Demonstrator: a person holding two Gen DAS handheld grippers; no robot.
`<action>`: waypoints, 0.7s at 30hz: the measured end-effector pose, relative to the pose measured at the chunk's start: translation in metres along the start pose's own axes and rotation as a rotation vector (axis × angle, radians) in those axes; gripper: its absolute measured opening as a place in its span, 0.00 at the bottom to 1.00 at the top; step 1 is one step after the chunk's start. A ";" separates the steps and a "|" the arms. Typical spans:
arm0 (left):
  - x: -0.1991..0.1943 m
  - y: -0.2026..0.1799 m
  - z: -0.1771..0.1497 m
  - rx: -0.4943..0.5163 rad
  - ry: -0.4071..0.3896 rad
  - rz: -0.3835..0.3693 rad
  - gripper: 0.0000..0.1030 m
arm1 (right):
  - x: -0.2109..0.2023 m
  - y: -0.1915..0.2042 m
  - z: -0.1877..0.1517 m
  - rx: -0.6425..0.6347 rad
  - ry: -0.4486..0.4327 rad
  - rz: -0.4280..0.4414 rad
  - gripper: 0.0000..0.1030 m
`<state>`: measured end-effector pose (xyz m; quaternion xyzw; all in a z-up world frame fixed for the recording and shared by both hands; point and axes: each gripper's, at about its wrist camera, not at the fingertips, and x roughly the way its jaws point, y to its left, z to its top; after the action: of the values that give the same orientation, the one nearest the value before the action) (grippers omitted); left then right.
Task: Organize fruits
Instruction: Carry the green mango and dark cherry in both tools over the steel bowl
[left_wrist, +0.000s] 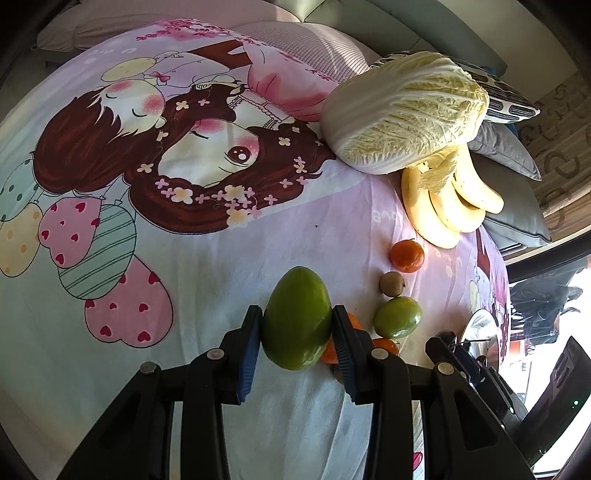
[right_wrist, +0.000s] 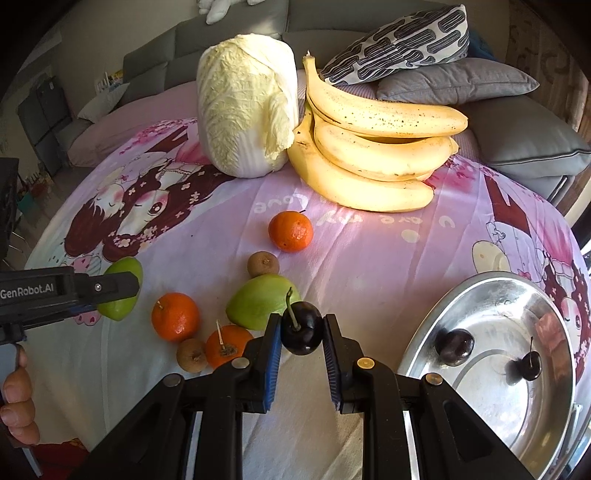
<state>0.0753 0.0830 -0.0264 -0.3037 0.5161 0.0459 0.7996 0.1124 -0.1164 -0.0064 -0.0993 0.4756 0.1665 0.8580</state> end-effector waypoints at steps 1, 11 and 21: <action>-0.001 -0.001 -0.001 0.002 -0.001 -0.002 0.38 | -0.001 0.000 0.000 0.002 -0.003 0.001 0.23; -0.005 -0.026 -0.002 0.066 -0.021 -0.003 0.38 | -0.011 -0.012 0.002 0.044 -0.023 0.004 0.23; 0.003 -0.079 -0.006 0.184 -0.004 -0.004 0.38 | -0.027 -0.051 0.004 0.151 -0.047 -0.011 0.23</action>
<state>0.1020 0.0150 0.0039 -0.2298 0.5160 -0.0029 0.8252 0.1211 -0.1676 0.0192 -0.0329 0.4662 0.1278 0.8748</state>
